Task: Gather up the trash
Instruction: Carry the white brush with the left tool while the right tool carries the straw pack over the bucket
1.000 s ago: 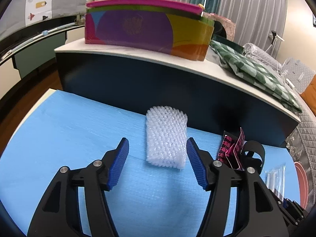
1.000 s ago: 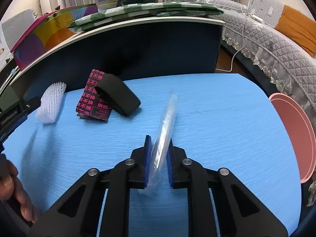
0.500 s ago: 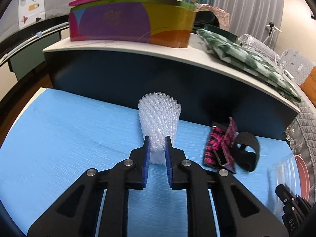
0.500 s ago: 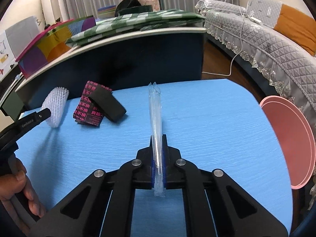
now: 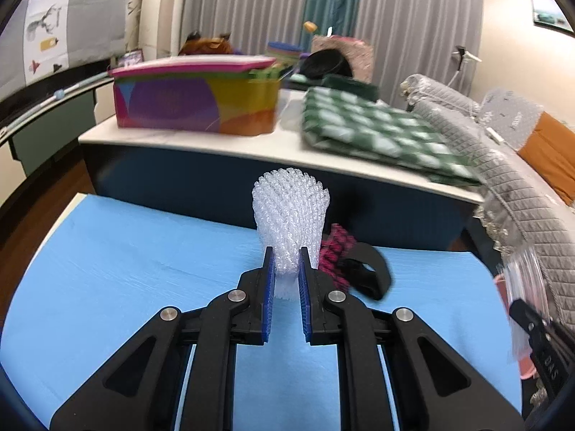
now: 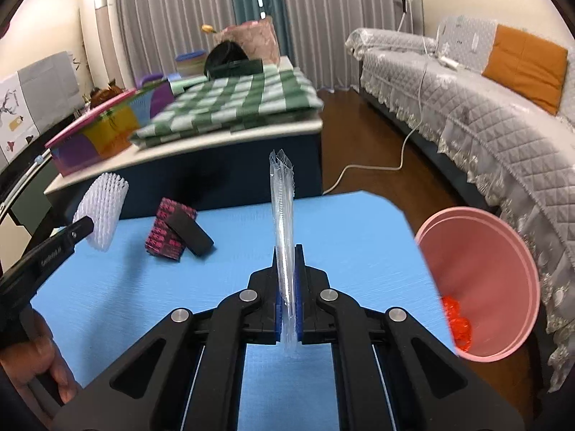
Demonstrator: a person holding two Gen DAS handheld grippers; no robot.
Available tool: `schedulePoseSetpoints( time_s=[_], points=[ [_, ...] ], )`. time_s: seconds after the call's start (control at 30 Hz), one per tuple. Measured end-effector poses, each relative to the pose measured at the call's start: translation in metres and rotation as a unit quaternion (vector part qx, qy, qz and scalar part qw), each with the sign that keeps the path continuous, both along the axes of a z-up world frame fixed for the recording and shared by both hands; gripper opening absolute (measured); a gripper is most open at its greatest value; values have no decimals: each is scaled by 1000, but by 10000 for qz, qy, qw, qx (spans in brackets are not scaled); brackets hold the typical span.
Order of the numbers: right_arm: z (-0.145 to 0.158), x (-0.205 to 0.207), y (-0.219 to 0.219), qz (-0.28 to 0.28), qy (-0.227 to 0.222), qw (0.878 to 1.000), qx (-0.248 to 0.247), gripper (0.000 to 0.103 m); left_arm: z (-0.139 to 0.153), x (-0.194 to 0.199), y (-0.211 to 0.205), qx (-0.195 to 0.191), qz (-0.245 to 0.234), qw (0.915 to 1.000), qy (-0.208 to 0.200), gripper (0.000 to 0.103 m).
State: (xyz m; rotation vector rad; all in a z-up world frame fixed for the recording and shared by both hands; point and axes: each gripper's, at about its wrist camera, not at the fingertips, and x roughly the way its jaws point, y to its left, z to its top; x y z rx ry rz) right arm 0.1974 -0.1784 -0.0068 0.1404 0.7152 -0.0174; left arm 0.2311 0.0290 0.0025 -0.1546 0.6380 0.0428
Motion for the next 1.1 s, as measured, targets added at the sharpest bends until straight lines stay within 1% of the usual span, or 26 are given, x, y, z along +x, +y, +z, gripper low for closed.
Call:
schedulePoseSetpoints(
  time_s=[0.27,0.43,0.77,1.1],
  points=[
    [32,-30,-11,-31,-293,9994,-163,5,20,-39,-24,23,-316,9992,-244,12],
    [46,-46,-20,-80,-442,9985,-320,5,27,-56,-36,21,-508,9981,-340,12],
    [63,-70,-49,-297,-601,9962,-564,5,38,-70,-56,-135,-739,9960,-478,12],
    [70,-79,-95,-662,-679,9937,-598,5,34,-72,-88,-67,-1024,9938,-432,12]
  ],
)
